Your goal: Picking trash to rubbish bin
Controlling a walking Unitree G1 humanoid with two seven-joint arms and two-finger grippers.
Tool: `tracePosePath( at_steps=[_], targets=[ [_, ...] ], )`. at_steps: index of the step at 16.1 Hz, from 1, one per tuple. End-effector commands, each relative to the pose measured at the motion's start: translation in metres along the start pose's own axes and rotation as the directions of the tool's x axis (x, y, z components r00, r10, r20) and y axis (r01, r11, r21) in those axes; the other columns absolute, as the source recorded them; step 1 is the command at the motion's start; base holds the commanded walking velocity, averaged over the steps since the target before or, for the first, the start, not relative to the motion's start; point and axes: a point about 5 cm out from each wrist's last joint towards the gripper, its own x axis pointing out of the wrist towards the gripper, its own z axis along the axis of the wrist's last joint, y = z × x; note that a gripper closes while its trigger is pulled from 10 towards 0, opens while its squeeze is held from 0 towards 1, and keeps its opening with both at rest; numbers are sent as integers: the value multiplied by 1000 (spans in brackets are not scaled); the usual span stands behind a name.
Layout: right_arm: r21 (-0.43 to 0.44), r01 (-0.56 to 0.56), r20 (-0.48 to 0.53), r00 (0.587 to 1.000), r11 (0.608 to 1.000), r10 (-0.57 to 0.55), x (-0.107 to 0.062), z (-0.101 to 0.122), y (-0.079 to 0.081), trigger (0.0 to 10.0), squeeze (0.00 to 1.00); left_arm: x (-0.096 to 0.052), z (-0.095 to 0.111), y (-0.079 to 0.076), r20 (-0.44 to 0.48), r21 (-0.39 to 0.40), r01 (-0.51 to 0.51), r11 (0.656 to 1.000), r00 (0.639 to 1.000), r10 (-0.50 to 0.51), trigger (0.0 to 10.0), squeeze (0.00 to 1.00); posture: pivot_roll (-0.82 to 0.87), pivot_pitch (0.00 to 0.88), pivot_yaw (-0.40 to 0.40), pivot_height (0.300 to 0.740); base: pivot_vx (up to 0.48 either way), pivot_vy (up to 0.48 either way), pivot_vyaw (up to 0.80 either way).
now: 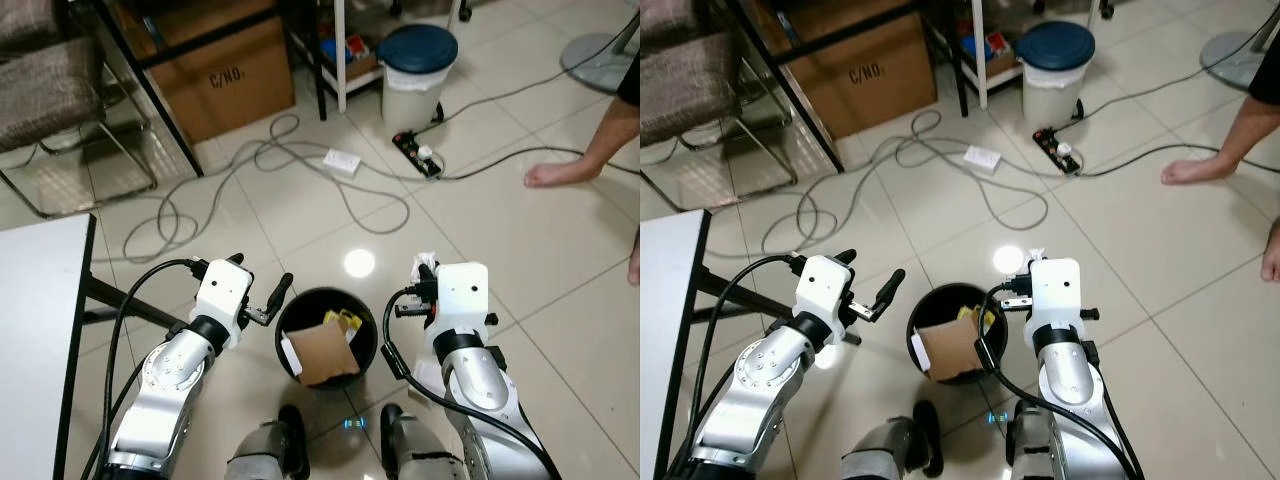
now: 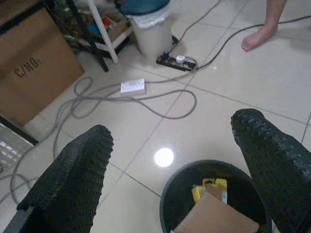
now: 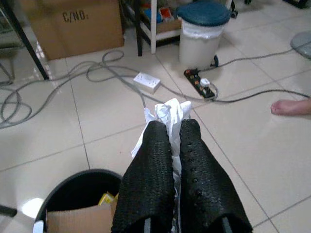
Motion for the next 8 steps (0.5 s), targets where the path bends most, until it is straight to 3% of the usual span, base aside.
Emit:
tracePosePath(
  at_steps=[1, 8],
  targets=[
    [7, -2, 12, 1000, 1000, 2, -3, 4, 3, 10000, 0, -5, -3, 0, -24, 7, 11, 1000, 1000, -11, 10000, 0, -60, 351, 129, 740, 0, 0, 0],
    [10, -11, 7, 1000, 1000, 11, -3, 3, 5, 10000, 0, -13, -3, -2, -37, 13, 18, 1000, 999, -18, 10000, 0, -45, 369, 129, 740, 0, 0, 0]
  ],
)
